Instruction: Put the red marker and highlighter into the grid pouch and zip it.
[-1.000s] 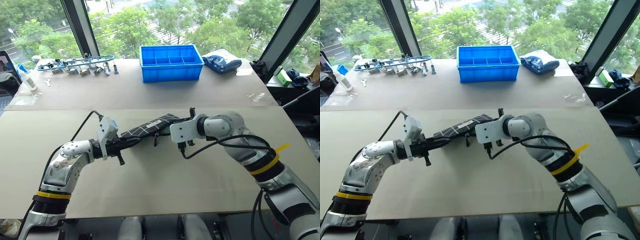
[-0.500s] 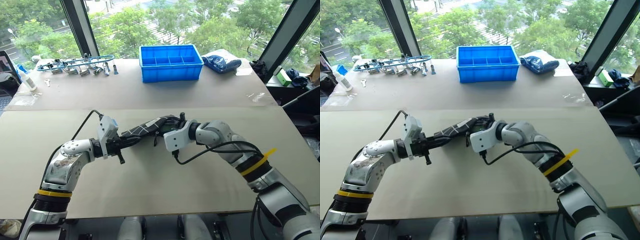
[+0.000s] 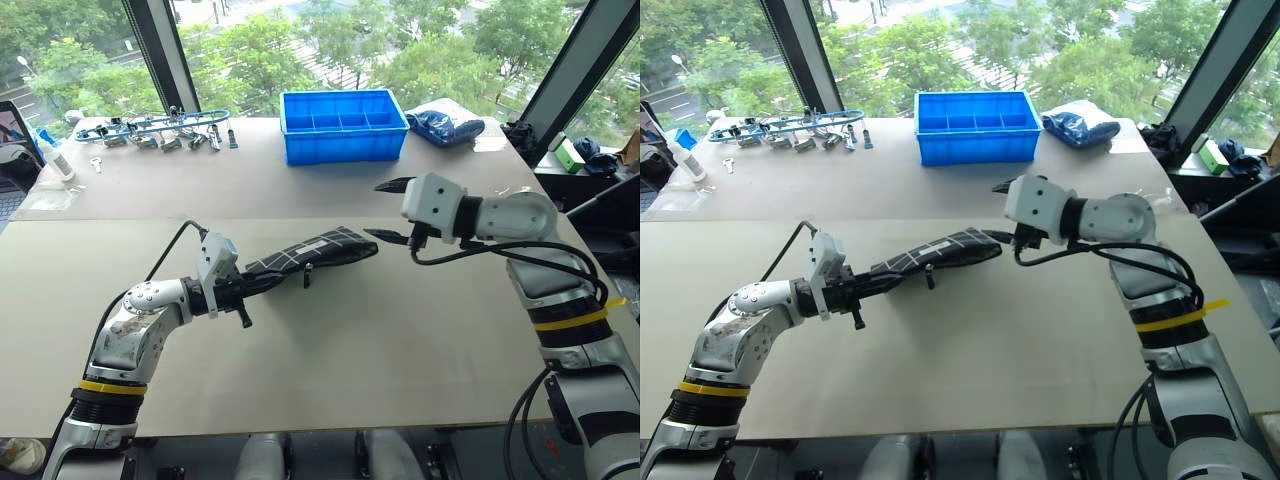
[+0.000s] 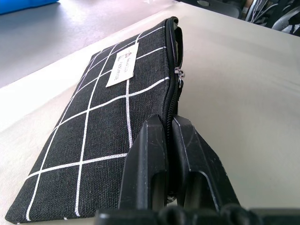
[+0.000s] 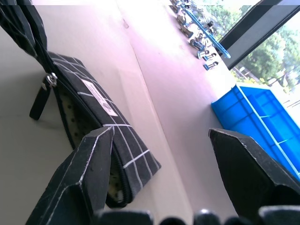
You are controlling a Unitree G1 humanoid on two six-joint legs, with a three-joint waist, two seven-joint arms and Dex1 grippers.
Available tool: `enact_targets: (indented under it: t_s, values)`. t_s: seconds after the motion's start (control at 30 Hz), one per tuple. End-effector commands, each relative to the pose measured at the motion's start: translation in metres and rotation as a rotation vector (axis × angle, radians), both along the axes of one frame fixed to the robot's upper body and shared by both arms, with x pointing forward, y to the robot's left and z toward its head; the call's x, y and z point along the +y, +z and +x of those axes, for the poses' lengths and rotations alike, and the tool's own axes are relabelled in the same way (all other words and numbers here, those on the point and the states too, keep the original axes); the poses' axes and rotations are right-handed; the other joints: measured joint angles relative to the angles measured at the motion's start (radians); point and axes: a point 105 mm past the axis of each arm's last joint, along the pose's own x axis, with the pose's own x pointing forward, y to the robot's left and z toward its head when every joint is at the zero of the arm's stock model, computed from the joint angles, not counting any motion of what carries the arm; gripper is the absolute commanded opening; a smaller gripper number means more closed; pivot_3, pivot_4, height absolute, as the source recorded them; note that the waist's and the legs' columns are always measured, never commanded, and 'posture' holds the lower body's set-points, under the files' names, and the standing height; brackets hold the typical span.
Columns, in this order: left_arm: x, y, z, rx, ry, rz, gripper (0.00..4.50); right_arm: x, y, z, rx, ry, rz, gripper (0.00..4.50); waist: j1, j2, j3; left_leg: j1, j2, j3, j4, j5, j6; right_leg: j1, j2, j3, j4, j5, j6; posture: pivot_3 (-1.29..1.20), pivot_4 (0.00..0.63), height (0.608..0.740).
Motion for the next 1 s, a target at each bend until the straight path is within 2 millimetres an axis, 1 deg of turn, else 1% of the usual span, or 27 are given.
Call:
enact_targets:
  t_s: [0.03, 0.07, 0.13, 0.17, 0.2, 0.23, 0.3, 0.37, 0.47, 0.53, 0.6, 0.67, 0.8, 0.9, 0.97, 1.0]
  values:
    - [0.003, 0.010, -0.001, -0.036, 0.002, -0.003, 0.00, -0.020, -0.043, -0.041, 0.423, 0.052, 0.035, 3.61, 0.013, -0.001, 0.000, 0.000, 0.000, -0.001, 0.000, 0.000, 0.001, 0.001, 0.000, -0.002, -0.001, 0.000, 0.000, 0.00, 0.150, 0.740]
    - [0.003, 0.010, -0.001, -0.036, 0.002, -0.002, 0.00, -0.020, -0.051, -0.048, 0.471, 0.057, 0.037, 3.61, 0.017, -0.001, 0.000, 0.000, 0.000, -0.002, 0.000, -0.001, 0.001, 0.002, 0.000, -0.002, -0.001, 0.000, 0.000, 0.00, 0.150, 0.740]
    - [0.004, 0.010, -0.001, -0.034, 0.002, -0.001, 0.00, -0.008, -0.068, -0.051, 0.552, 0.022, 0.087, 3.61, 0.014, -0.001, 0.000, 0.000, -0.001, -0.001, 0.000, -0.001, 0.002, 0.000, -0.001, 0.000, -0.002, 0.000, 0.000, 0.00, 0.150, 0.740]
    - [0.004, 0.010, -0.001, -0.034, 0.002, 0.000, 0.00, -0.004, -0.071, -0.051, 0.570, 0.010, 0.101, 3.61, 0.007, -0.001, 0.000, 0.001, 0.000, -0.002, 0.000, -0.001, 0.002, 0.000, -0.001, 0.002, 0.000, 0.000, 0.000, 0.00, 0.150, 0.740]
    - [0.004, 0.010, -0.001, -0.033, 0.001, 0.001, 0.00, 0.005, -0.084, -0.045, 0.577, -0.040, 0.098, 3.61, 0.001, -0.001, 0.000, 0.002, 0.000, -0.003, 0.000, -0.001, 0.002, 0.000, 0.000, 0.002, 0.001, 0.000, 0.000, 0.00, 0.150, 0.740]
    - [0.004, 0.010, -0.001, -0.033, -0.001, 0.001, 0.00, 0.014, -0.092, -0.041, 0.575, -0.071, 0.095, 3.61, -0.004, -0.001, 0.000, 0.002, 0.000, -0.005, 0.000, -0.001, 0.002, 0.000, 0.000, 0.003, 0.001, 0.000, 0.000, 0.00, 0.150, 0.740]
    - [0.003, 0.011, 0.000, -0.033, -0.003, 0.003, 0.00, 0.038, -0.101, -0.031, 0.597, -0.121, 0.128, 3.61, -0.008, -0.001, 0.000, 0.003, 0.000, -0.008, 0.000, -0.001, 0.001, 0.001, 0.002, 0.002, 0.002, 0.000, -0.001, 0.00, 0.150, 0.740]
    - [0.003, 0.011, 0.000, -0.033, -0.005, 0.004, 0.00, 0.056, -0.100, -0.026, 0.610, -0.129, 0.157, 3.61, -0.006, -0.001, 0.000, 0.003, 0.000, -0.009, -0.001, 0.000, -0.001, 0.000, 0.002, 0.002, 0.003, 0.000, -0.001, 0.00, 0.150, 0.740]
    - [0.003, 0.012, 0.001, -0.034, -0.007, 0.004, 0.00, 0.076, -0.099, -0.019, 0.607, -0.141, 0.170, 3.61, -0.002, -0.001, 0.000, 0.001, -0.001, -0.010, 0.000, 0.001, -0.001, -0.001, 0.002, 0.001, 0.003, 0.000, -0.001, 0.00, 0.150, 0.740]
    - [0.002, 0.013, 0.001, -0.035, -0.008, 0.003, 0.00, 0.086, -0.096, -0.010, 0.612, -0.160, 0.191, 3.61, 0.002, -0.001, 0.000, -0.001, -0.001, -0.010, 0.000, 0.001, -0.001, -0.001, 0.001, 0.000, 0.002, 0.000, 0.000, 0.00, 0.150, 0.740]
    - [0.000, 0.012, 0.001, -0.035, -0.011, 0.001, 0.00, 0.094, -0.095, -0.001, 0.599, -0.186, 0.195, 3.61, 0.004, -0.001, 0.000, -0.001, -0.002, -0.009, 0.001, 0.001, -0.001, 0.000, 0.001, 0.000, 0.001, 0.001, 0.000, 0.00, 0.150, 0.740]
    - [0.000, 0.012, 0.000, -0.034, -0.012, -0.001, 0.00, 0.100, -0.093, 0.003, 0.605, -0.184, 0.202, 3.61, 0.004, -0.001, 0.000, -0.001, -0.002, -0.009, 0.001, 0.001, -0.001, 0.000, 0.001, -0.001, 0.001, 0.001, 0.000, 0.00, 0.150, 0.740]
    - [-0.001, 0.012, 0.000, -0.033, -0.011, -0.002, 0.00, 0.110, -0.087, 0.002, 0.625, -0.148, 0.215, 3.61, 0.002, -0.001, 0.000, -0.001, -0.001, -0.008, 0.000, 0.001, -0.001, 0.000, 0.001, -0.001, 0.002, 0.001, 0.000, 0.00, 0.150, 0.740]
    - [0.000, 0.012, 0.001, -0.033, -0.007, -0.003, 0.00, 0.114, -0.087, 0.002, 0.618, -0.139, 0.211, 3.61, 0.000, -0.001, 0.000, -0.001, -0.001, -0.008, 0.000, 0.001, -0.001, 0.000, 0.001, -0.001, 0.002, 0.001, 0.000, 0.00, 0.150, 0.740]
    - [0.000, 0.011, 0.001, -0.033, -0.005, -0.004, 0.00, 0.113, -0.087, 0.002, 0.609, -0.137, 0.207, 3.11, 0.000, -0.001, 0.000, -0.001, -0.001, -0.009, 0.000, 0.001, -0.001, 0.000, 0.001, -0.001, 0.002, 0.001, 0.000, 0.00, 0.150, 0.740]
    - [0.000, 0.011, 0.001, -0.032, -0.004, -0.003, 0.00, 0.113, -0.086, 0.002, 0.599, -0.134, 0.202, 2.96, 0.000, -0.001, 0.000, -0.001, -0.001, -0.009, 0.000, 0.001, -0.001, 0.000, 0.001, -0.001, 0.002, 0.001, 0.000, 0.00, 0.150, 0.740]
